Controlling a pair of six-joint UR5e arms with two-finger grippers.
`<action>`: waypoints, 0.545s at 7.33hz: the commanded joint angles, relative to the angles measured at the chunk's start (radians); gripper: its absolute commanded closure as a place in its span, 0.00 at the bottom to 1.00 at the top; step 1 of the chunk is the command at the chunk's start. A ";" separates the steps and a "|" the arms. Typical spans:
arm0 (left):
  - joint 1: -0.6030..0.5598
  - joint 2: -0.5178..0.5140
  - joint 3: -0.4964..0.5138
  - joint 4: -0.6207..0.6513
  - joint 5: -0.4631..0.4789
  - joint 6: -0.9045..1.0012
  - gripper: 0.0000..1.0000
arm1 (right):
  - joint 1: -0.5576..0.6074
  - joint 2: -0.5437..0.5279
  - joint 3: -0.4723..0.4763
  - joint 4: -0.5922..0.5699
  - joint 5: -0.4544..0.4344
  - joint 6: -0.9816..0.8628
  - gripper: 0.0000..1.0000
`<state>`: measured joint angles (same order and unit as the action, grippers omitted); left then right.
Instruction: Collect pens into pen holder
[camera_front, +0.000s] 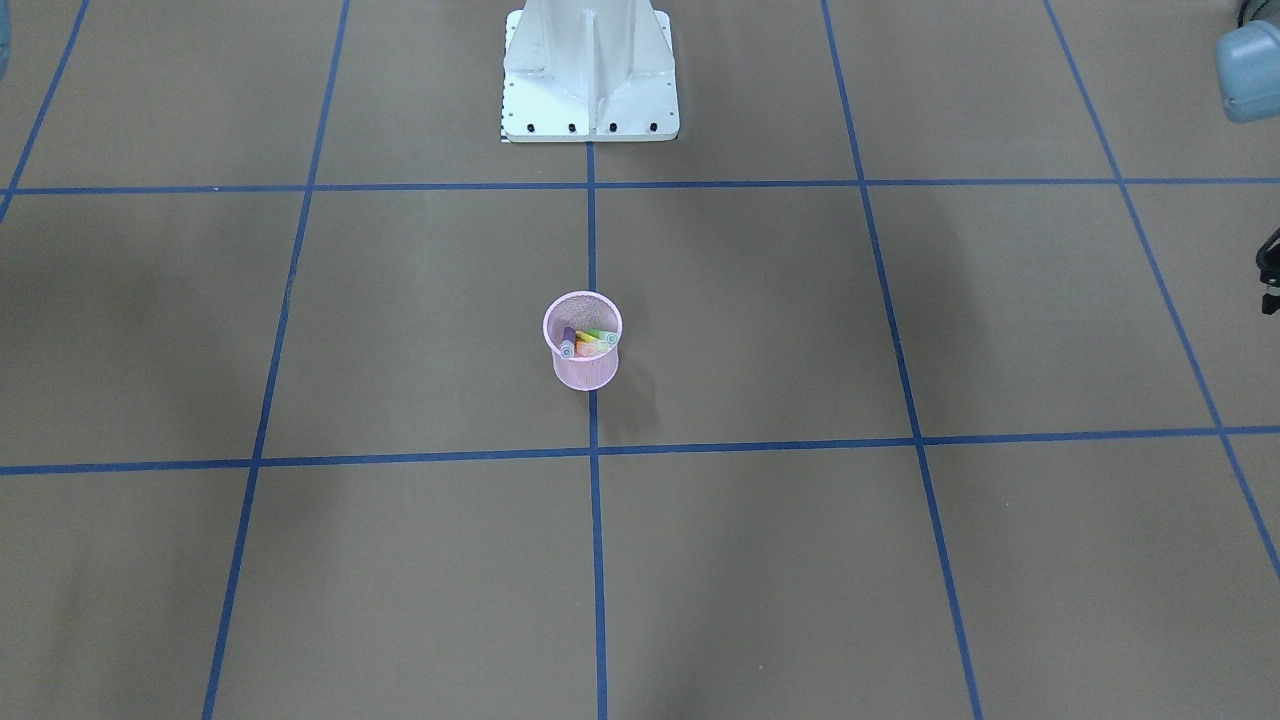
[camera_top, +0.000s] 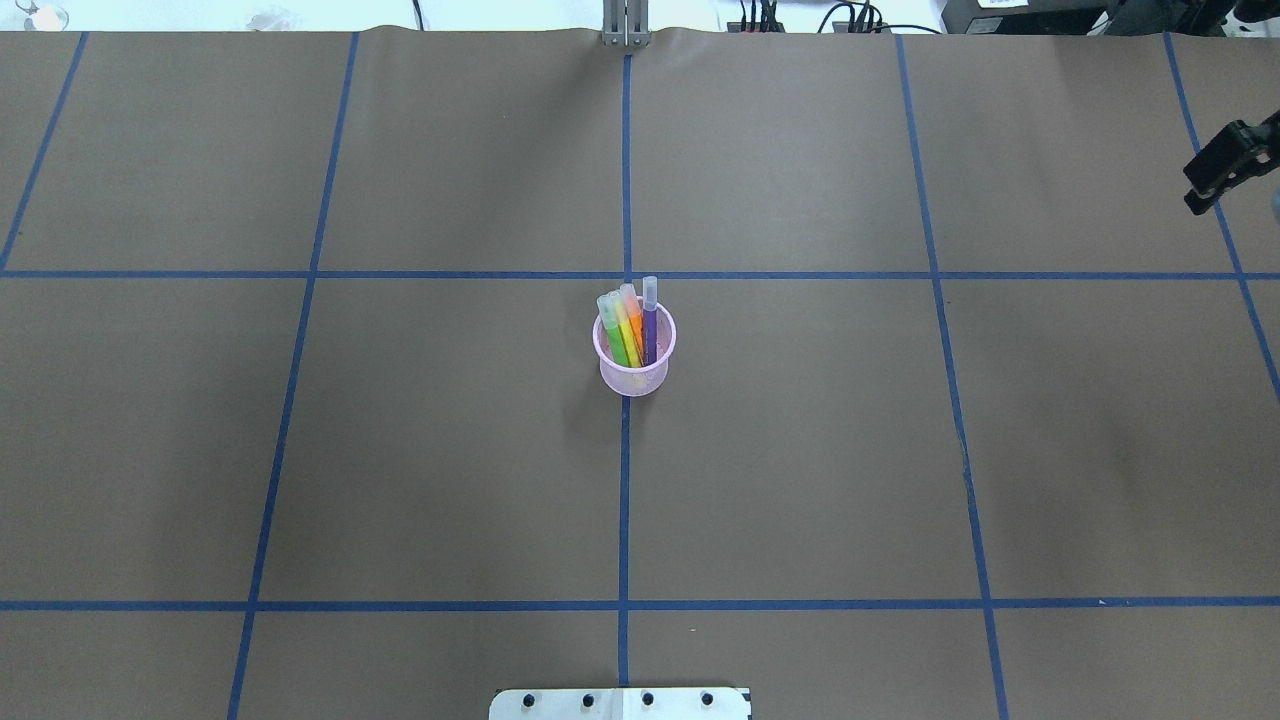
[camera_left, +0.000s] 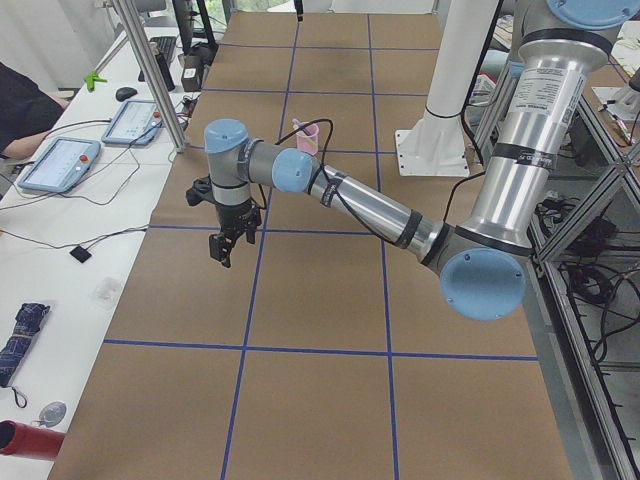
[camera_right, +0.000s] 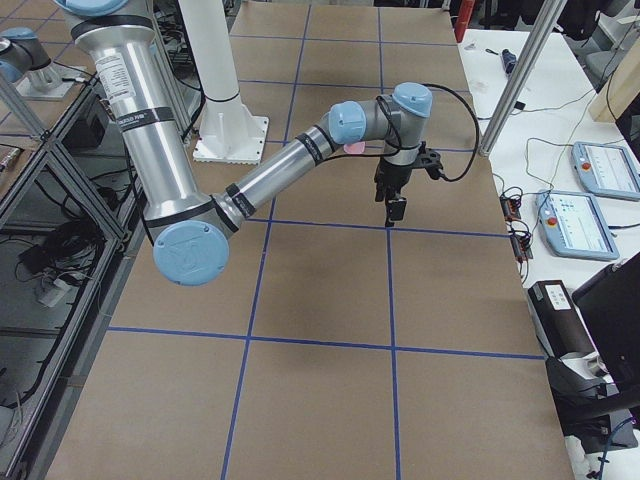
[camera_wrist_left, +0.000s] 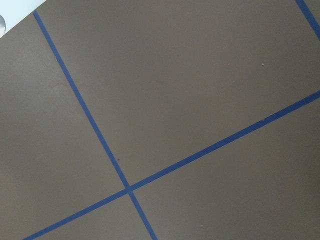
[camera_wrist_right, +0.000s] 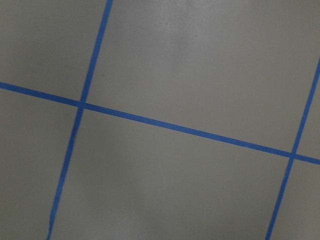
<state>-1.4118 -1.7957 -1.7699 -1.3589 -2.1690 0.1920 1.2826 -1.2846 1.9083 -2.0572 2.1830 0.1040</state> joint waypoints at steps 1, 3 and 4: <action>-0.058 0.123 0.042 -0.150 -0.066 0.024 0.00 | 0.061 -0.056 -0.023 0.011 -0.003 -0.012 0.00; -0.075 0.174 0.192 -0.282 -0.061 0.023 0.00 | 0.139 -0.180 -0.049 0.157 0.033 -0.012 0.00; -0.075 0.179 0.205 -0.289 -0.064 0.015 0.00 | 0.170 -0.236 -0.089 0.251 0.125 -0.016 0.00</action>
<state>-1.4828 -1.6316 -1.6102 -1.6193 -2.2319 0.2136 1.4115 -1.4472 1.8558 -1.9156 2.2269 0.0913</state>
